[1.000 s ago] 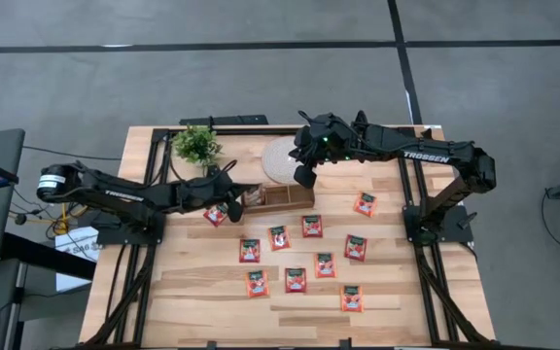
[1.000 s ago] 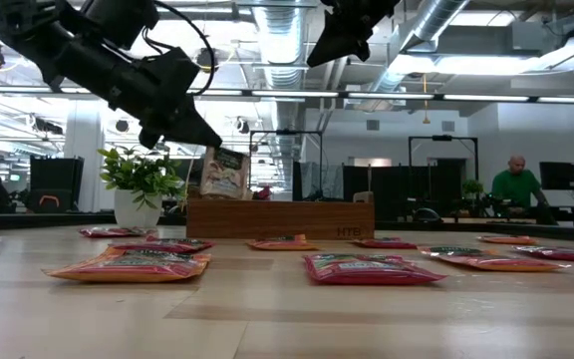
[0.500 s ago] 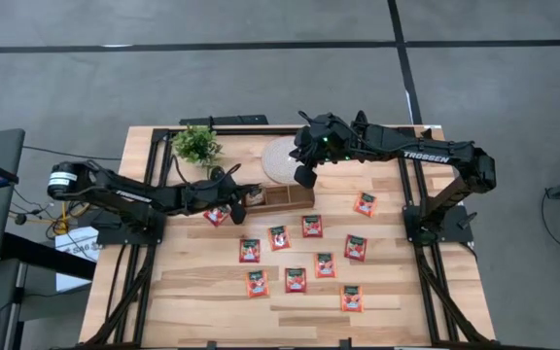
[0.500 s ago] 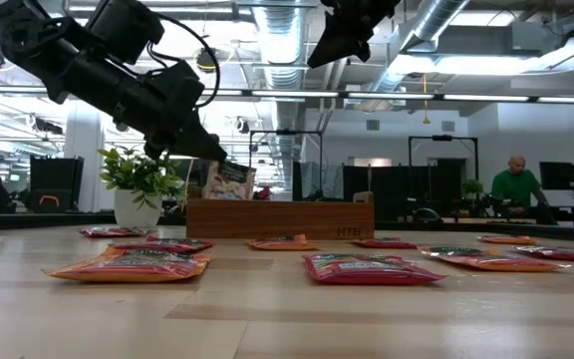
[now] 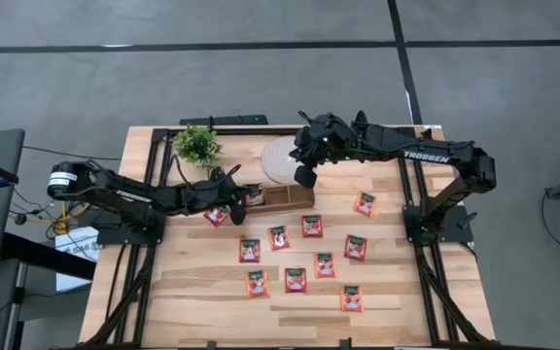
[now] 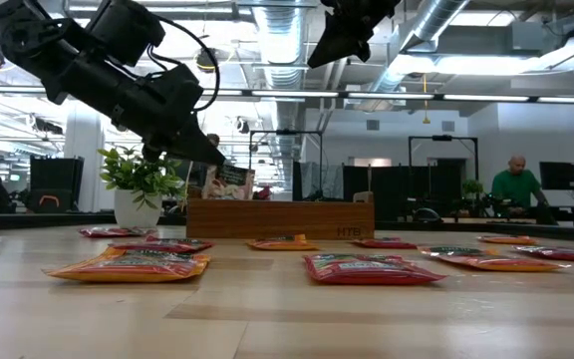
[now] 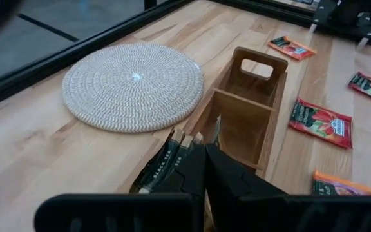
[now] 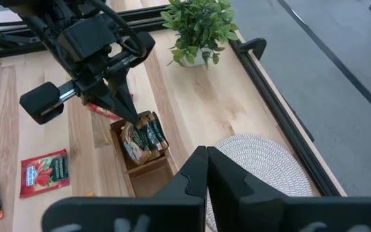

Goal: Pick & Place Tea
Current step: Put the brown tea bag into the left of the wooden organizer

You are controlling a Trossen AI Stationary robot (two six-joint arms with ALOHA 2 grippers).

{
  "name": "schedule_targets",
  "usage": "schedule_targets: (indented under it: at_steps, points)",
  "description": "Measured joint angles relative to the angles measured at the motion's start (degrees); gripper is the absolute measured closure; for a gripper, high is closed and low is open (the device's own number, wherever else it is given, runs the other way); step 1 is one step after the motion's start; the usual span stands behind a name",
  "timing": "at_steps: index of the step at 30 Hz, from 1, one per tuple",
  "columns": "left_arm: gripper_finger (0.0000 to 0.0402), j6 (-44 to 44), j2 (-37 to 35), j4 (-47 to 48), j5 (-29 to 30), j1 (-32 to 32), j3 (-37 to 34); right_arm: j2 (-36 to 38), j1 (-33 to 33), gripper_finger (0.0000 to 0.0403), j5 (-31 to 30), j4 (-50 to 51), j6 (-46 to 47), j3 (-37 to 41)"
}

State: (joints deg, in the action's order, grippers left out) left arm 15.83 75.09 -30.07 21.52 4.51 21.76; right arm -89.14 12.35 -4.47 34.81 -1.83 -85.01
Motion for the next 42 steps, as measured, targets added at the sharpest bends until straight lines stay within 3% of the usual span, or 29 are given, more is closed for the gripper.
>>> schedule_targets:
  at_steps: [42]
  points:
    - [0.0402, -1.41, -0.02, 1.93, -2.82, -0.02, 0.07, 0.0, 0.01, 0.0403, 0.02, 0.0, -0.17, 0.01]
